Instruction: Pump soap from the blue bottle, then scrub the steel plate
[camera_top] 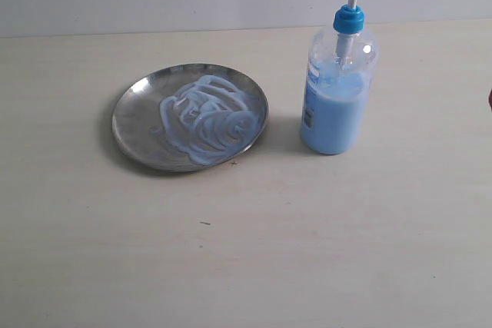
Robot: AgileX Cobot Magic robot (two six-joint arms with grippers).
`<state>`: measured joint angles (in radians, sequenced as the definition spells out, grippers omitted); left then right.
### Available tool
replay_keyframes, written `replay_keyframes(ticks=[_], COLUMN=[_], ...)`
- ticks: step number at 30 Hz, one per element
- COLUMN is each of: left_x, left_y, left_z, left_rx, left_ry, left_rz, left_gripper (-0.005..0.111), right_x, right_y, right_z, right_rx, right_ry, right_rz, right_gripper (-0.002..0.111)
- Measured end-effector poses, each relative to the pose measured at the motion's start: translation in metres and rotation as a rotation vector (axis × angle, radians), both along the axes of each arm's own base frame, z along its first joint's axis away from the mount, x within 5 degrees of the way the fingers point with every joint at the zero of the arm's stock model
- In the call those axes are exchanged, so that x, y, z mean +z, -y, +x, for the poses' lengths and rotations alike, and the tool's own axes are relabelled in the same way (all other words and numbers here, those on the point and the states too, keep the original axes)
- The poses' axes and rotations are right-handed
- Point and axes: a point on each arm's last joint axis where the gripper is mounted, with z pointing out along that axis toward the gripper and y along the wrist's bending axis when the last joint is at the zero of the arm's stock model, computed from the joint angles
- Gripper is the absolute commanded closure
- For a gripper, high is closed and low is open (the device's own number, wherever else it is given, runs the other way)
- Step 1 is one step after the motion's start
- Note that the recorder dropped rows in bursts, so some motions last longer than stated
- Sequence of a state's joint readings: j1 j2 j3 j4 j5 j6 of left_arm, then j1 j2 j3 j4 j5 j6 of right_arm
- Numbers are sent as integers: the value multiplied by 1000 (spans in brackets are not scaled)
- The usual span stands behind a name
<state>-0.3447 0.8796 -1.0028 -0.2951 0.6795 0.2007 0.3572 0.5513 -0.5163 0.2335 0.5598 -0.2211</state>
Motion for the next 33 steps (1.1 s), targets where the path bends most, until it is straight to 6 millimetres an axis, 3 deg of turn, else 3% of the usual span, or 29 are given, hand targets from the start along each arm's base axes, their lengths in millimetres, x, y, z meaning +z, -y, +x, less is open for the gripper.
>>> replay_keyframes(ticks=[7, 13, 20, 33], left_x=[4, -6, -12, -12], left_y=[-17, -27, -32, -33], left_z=[-49, -75, -81, -81], left_rx=[-2, 8, 46, 51], left_ry=[111, 194, 296, 312], left_rz=[-50, -102, -150, -153], left_gripper=[107, 107, 107, 107], right_x=[8, 12, 9, 10], right_y=[5, 7, 7, 7], right_z=[-13, -19, -17, -17], right_rx=[0, 4, -4, -7], right_ry=[74, 116, 136, 148], right_rz=[28, 31, 38, 43], right_gripper=[108, 108, 108, 108])
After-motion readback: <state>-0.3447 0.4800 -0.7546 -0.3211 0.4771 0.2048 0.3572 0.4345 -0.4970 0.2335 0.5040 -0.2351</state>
